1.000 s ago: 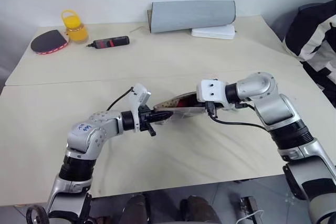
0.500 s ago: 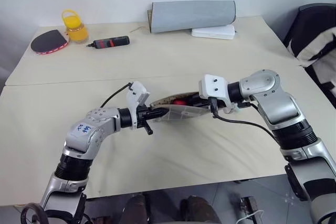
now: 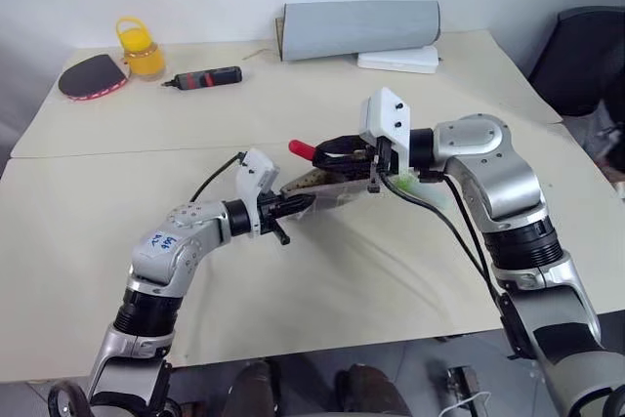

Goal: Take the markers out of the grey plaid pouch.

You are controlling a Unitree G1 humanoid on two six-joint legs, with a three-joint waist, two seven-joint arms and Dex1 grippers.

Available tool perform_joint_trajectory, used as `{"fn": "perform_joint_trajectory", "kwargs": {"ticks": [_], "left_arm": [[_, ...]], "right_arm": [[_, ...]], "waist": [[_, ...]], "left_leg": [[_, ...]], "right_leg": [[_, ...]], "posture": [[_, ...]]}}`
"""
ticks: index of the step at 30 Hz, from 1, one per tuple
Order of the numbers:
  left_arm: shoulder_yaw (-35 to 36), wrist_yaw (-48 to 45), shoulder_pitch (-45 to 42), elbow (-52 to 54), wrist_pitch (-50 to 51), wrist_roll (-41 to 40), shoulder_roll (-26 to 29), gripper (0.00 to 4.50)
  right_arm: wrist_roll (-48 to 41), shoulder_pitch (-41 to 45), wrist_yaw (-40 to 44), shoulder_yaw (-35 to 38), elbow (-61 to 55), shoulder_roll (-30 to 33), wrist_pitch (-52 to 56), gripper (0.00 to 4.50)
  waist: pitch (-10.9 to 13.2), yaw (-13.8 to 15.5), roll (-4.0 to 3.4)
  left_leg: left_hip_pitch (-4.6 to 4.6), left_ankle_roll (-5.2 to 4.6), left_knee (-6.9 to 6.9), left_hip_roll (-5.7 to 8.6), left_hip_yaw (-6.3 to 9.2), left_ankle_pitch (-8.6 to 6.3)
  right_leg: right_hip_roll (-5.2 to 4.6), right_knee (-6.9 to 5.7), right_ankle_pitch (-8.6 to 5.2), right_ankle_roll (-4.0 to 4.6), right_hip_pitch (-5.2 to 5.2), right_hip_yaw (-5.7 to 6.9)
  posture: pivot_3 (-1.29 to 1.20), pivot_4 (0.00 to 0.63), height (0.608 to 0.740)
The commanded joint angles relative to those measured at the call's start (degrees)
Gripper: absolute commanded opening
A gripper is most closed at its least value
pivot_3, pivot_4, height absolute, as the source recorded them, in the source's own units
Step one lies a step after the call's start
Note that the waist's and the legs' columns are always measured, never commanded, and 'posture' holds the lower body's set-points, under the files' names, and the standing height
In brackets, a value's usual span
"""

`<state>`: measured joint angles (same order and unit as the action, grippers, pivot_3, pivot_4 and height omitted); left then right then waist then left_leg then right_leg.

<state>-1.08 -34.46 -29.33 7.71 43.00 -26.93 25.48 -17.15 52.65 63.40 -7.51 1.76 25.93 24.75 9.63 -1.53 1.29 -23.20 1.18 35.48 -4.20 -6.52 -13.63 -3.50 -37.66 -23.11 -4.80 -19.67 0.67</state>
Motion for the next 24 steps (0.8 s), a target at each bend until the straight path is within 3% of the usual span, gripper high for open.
{"fn": "perform_joint_trajectory", "kwargs": {"ticks": [1,4,9,13,18,24], "left_arm": [[5.06,-0.02,-2.50,-0.21,-2.56,0.27,2.77,0.00],[7.03,0.39,-3.81,-2.31,-4.20,1.71,5.20,0.00],[11.98,3.60,-3.85,-9.61,-16.56,9.96,12.90,0.00],[12.62,5.77,1.37,-8.32,-24.99,16.64,17.16,0.00],[11.14,9.61,14.45,-1.73,-28.98,20.94,13.48,0.00],[12.20,11.72,20.61,-0.39,-29.98,21.33,8.94,0.00]], "right_arm": [[-9.71,5.41,-3.98,9.42,-2.30,-1.59,5.42,0.55],[-13.99,7.59,-7.44,13.08,-1.73,-3.12,8.88,0.55],[-1.95,2.59,-4.33,4.44,1.43,6.87,3.59,0.55],[7.05,-4.01,-4.00,-2.20,4.00,12.40,-3.28,0.55],[16.23,-13.20,-5.64,-7.87,5.21,15.22,-10.16,0.55],[19.38,-14.43,-9.14,-7.76,12.44,12.59,-15.15,0.55]], "waist": [[0.01,-0.12,0.00],[0.02,-0.20,0.01],[0.02,0.06,0.10],[0.04,-0.02,0.15],[0.03,-0.09,0.12],[0.01,0.03,0.22]], "left_leg": [[0.00,0.00,-0.02,0.00,-0.01,0.00],[0.02,0.01,-0.14,-0.02,-0.04,0.00],[0.02,0.01,-0.25,0.04,-0.04,-0.01],[0.00,-0.05,-0.31,0.06,-0.16,-0.04],[0.08,0.00,-0.34,0.01,-0.26,-0.09],[0.10,0.03,-0.07,-0.10,-0.25,-0.07]], "right_leg": [[0.00,-0.06,0.00,0.00,-0.02,-0.01],[0.01,-0.09,0.00,0.00,-0.05,0.00],[-0.05,0.05,0.00,0.00,-0.03,0.01],[-0.12,0.17,0.00,0.00,-0.05,-0.04],[-0.09,0.11,0.00,0.00,-0.09,-0.13],[0.00,0.18,0.00,0.00,-0.04,-0.12]], "posture": [[0.00,0.150,0.740],[0.00,0.150,0.740],[0.00,0.150,0.740],[0.00,0.150,0.740],[0.00,0.150,0.740],[0.00,0.150,0.740]]}}
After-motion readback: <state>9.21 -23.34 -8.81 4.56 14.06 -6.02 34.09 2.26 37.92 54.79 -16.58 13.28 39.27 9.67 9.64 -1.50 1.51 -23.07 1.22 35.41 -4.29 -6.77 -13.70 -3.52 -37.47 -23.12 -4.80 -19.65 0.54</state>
